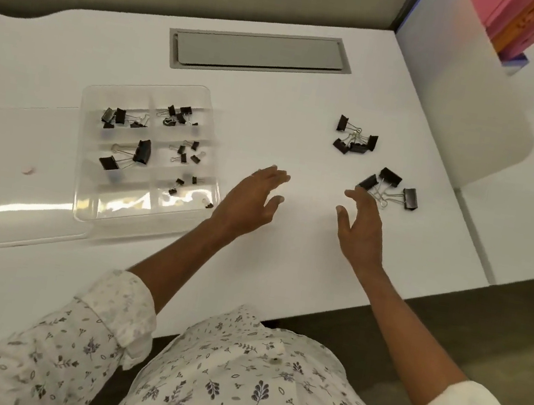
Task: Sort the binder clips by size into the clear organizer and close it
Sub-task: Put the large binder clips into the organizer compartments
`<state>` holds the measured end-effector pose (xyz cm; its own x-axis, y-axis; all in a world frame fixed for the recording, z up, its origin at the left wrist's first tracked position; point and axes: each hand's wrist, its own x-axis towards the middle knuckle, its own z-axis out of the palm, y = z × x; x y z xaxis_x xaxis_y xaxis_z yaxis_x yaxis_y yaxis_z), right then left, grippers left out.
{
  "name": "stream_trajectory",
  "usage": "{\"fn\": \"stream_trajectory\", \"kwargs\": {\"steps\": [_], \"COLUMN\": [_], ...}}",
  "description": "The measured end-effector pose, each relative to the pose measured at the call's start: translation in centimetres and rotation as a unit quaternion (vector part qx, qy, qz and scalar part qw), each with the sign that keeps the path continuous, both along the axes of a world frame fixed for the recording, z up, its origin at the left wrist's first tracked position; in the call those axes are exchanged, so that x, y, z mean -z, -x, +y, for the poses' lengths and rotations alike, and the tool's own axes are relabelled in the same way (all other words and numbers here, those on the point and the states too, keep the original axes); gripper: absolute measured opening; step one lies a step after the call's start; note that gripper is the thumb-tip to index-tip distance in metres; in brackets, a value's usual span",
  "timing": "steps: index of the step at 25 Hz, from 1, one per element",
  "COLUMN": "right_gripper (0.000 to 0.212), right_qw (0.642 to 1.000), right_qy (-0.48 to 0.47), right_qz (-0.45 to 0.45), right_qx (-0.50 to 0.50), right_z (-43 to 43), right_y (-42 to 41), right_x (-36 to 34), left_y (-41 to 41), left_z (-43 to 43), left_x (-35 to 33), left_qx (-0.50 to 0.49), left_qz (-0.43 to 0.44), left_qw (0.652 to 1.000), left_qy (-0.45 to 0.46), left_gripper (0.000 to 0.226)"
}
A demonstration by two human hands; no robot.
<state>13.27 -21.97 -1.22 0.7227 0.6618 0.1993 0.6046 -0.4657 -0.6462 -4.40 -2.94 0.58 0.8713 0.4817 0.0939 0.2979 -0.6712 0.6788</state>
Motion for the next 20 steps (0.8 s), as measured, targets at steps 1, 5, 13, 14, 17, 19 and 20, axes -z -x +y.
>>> {"fn": "stream_trajectory", "kwargs": {"steps": [1, 5, 13, 14, 17, 19, 20], "right_gripper": [0.034, 0.047, 0.067, 0.064, 0.057, 0.054, 0.054], "right_qw": [1.0, 0.994, 0.959, 0.962, 0.975, 0.979, 0.981], "right_qy": [0.016, 0.096, 0.265, 0.252, 0.21, 0.195, 0.191], "right_qz": [-0.005, -0.029, -0.081, -0.077, -0.054, -0.038, -0.029], "right_qx": [0.011, 0.042, -0.068, -0.067, -0.049, -0.032, -0.027], "right_z": [-1.2, -5.7, -9.2, -9.5, -10.5, -11.2, -11.6], "right_y": [-1.7, -9.0, -18.4, -18.1, -16.3, -15.0, -14.3], "right_x": [0.5, 1.9, 1.9, 2.1, 2.9, 3.1, 3.1], "left_y": [-0.8, -4.1, -10.4, -11.3, -14.1, -16.0, -17.0], "left_z": [-0.8, -4.1, -8.7, -9.0, -9.4, -9.3, -9.3], "left_x": [0.2, 1.0, 1.2, 1.1, 0.8, 0.7, 0.7], "left_qx": [0.008, 0.035, 0.083, 0.089, 0.108, 0.117, 0.121], "left_qz": [0.009, 0.045, 0.092, 0.096, 0.105, 0.115, 0.119], "left_qw": [1.0, 0.998, 0.992, 0.991, 0.989, 0.986, 0.985], "left_qy": [-0.001, 0.0, -0.003, -0.005, -0.012, -0.016, -0.02], "left_gripper": [0.046, 0.047, 0.051, 0.051, 0.053, 0.055, 0.056]}}
